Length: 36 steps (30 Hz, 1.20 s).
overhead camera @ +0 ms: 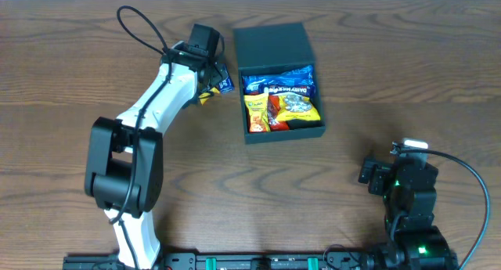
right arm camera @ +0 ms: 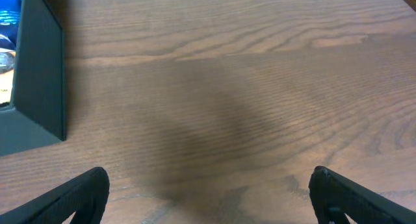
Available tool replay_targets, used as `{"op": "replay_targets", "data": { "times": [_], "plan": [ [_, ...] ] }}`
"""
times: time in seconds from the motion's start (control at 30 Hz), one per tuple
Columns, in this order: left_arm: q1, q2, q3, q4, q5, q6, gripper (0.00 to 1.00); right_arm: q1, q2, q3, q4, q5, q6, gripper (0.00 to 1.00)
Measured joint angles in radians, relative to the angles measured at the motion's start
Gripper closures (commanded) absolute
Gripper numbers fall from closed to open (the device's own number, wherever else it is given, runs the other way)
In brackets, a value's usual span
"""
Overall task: Pack container
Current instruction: 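Grasp the second yellow packet beside the box with the left gripper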
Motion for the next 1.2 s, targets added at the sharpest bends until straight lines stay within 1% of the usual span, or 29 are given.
{"op": "replay_targets", "data": {
  "times": [0.27, 0.37, 0.47, 0.5, 0.57, 0.63, 0.67, 0.7, 0.77, 0.87, 1.0, 1.03, 1.07, 1.2],
  "plan": [
    [-0.003, 0.093, 0.000, 0.021, -0.007, -0.012, 0.04, 0.000, 0.000, 0.000, 0.000, 0.000, 0.000, 0.01],
    [-0.003, 0.101, 0.000, 0.035, -0.007, -0.015, 0.00, 0.000, 0.000, 0.000, 0.000, 0.000, 0.000, 0.01],
    [-0.003, 0.101, 0.000, 0.053, -0.021, -0.015, 0.15, 0.000, 0.000, 0.000, 0.000, 0.000, 0.000, 0.01],
    [-0.003, 0.101, 0.000, 0.053, -0.025, -0.015, 0.16, 0.000, 0.000, 0.000, 0.000, 0.000, 0.000, 0.01],
    [-0.003, 0.101, 0.000, 0.055, -0.032, -0.020, 0.29, 0.000, 0.000, 0.000, 0.000, 0.000, 0.000, 0.01],
    [-0.004, 0.101, 0.000, 0.055, -0.036, -0.021, 0.45, 0.000, 0.000, 0.000, 0.000, 0.000, 0.000, 0.01],
    [-0.005, 0.101, 0.000, 0.054, -0.037, -0.018, 0.48, 0.000, 0.000, 0.000, 0.000, 0.000, 0.000, 0.01],
    [-0.005, 0.101, 0.000, 0.051, -0.040, -0.008, 0.46, 0.000, 0.000, 0.000, 0.000, 0.000, 0.000, 0.01],
    [-0.008, 0.101, 0.000, 0.050, -0.040, -0.009, 0.46, 0.000, 0.000, 0.000, 0.000, 0.000, 0.000, 0.01],
    [-0.011, 0.101, 0.000, 0.048, -0.040, -0.010, 0.50, 0.000, 0.000, 0.000, 0.000, 0.000, 0.000, 0.01],
    [-0.022, 0.101, 0.000, 0.047, -0.040, 0.004, 0.50, 0.000, 0.000, 0.000, 0.000, 0.000, 0.000, 0.01],
    [-0.024, 0.101, 0.000, 0.046, -0.040, 0.010, 0.53, 0.000, 0.000, 0.000, 0.000, 0.000, 0.000, 0.01],
    [-0.026, 0.101, 0.000, 0.046, -0.041, 0.013, 0.54, 0.000, 0.000, 0.000, 0.000, 0.000, 0.000, 0.01],
    [-0.032, 0.101, 0.000, 0.045, -0.041, 0.061, 0.57, 0.000, 0.000, 0.000, 0.000, 0.000, 0.000, 0.01]
  ]
}}
